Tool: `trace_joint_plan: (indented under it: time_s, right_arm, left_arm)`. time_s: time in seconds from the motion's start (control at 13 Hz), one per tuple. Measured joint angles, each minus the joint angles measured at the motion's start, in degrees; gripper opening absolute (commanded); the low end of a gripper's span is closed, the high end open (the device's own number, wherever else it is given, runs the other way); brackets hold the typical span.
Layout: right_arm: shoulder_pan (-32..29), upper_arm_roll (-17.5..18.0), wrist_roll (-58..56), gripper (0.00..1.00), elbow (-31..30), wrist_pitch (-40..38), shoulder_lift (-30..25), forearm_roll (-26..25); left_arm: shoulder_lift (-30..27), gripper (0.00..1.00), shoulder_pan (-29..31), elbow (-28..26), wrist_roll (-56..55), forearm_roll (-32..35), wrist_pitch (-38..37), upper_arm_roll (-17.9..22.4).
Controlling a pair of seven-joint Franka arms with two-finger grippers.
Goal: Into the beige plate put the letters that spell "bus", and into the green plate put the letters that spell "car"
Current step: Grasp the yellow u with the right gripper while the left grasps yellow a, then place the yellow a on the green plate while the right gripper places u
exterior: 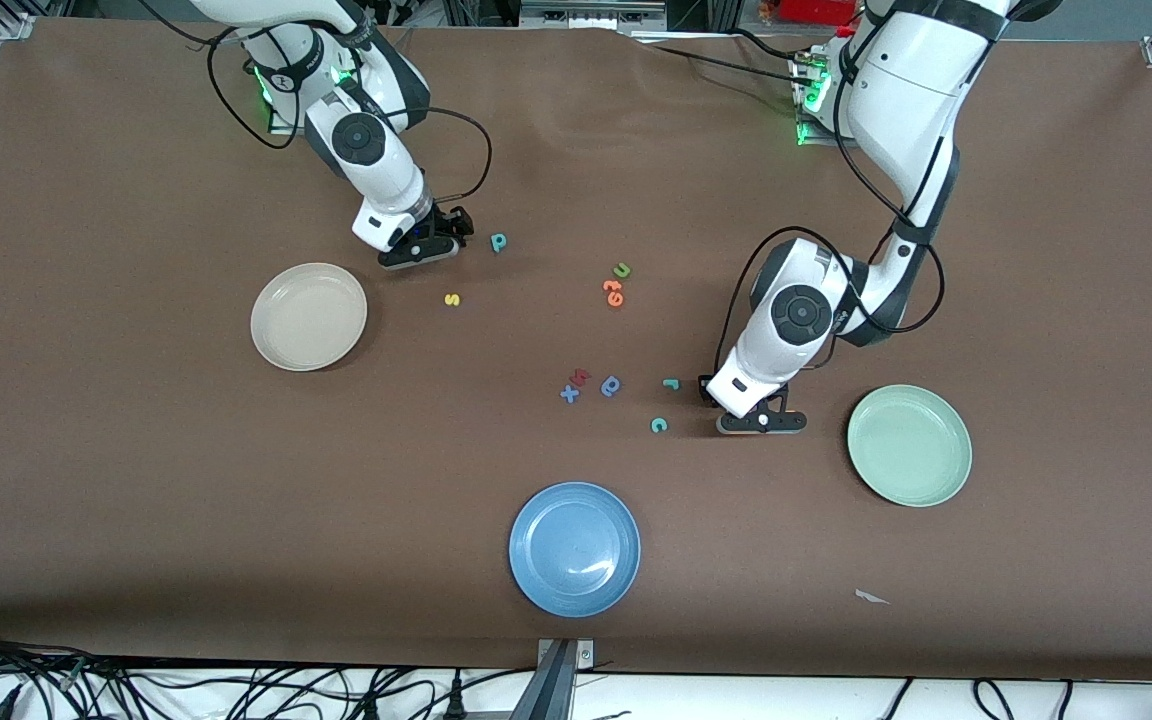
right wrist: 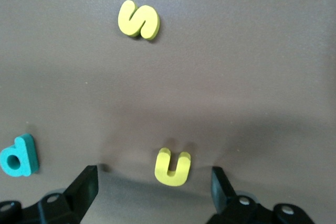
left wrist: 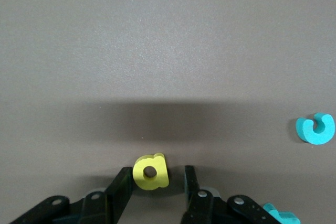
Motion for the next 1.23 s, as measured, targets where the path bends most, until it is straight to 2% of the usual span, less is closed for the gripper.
trace_joint_plan:
  time_s: [0.15,0.31,0.38,0.54,0.62,0.92,1.23]
  right_arm:
    - [0.0,-0.58,0.16,0.69,-0.02,0.0,0.02,-1.22]
    - [0.0,-0.97,0.22,0.64,-0.02,0.15,0.07,-2.02]
    - [0.01,-0.89,0.23,0.58,-0.02,0.25,0.01,-2.05]
    - [0.01,-0.89,0.25,0.53,-0.02,0.33,-0.01,-2.08]
    - [0.01,-0.89,0.25,0.47,-0.02,0.33,-0.01,-2.08]
    - [0.0,-1.33,0.28,0.32,-0.02,0.35,-0.01,-2.46]
    - [0.0,-1.4,0.29,0.28,-0.02,0.36,-0.04,-2.85]
  left_arm:
    - [0.02,0.41,0.01,0.09,0.0,0.01,-0.01,0.07]
    - [0.04,0.39,0.01,0.18,0.0,0.01,-0.02,0.15]
    - [0.05,0.39,0.01,0.19,0.0,0.01,-0.02,0.15]
    - [0.07,0.3,0.0,0.27,0.0,0.02,-0.02,0.2]
    - [0.07,0.27,0.0,0.28,-0.01,0.01,-0.02,0.2]
    - [0.06,0.24,0.0,0.53,-0.04,0.02,-0.13,0.22]
    - [0.09,0.23,0.04,1.63,0.42,0.19,-2.28,1.84]
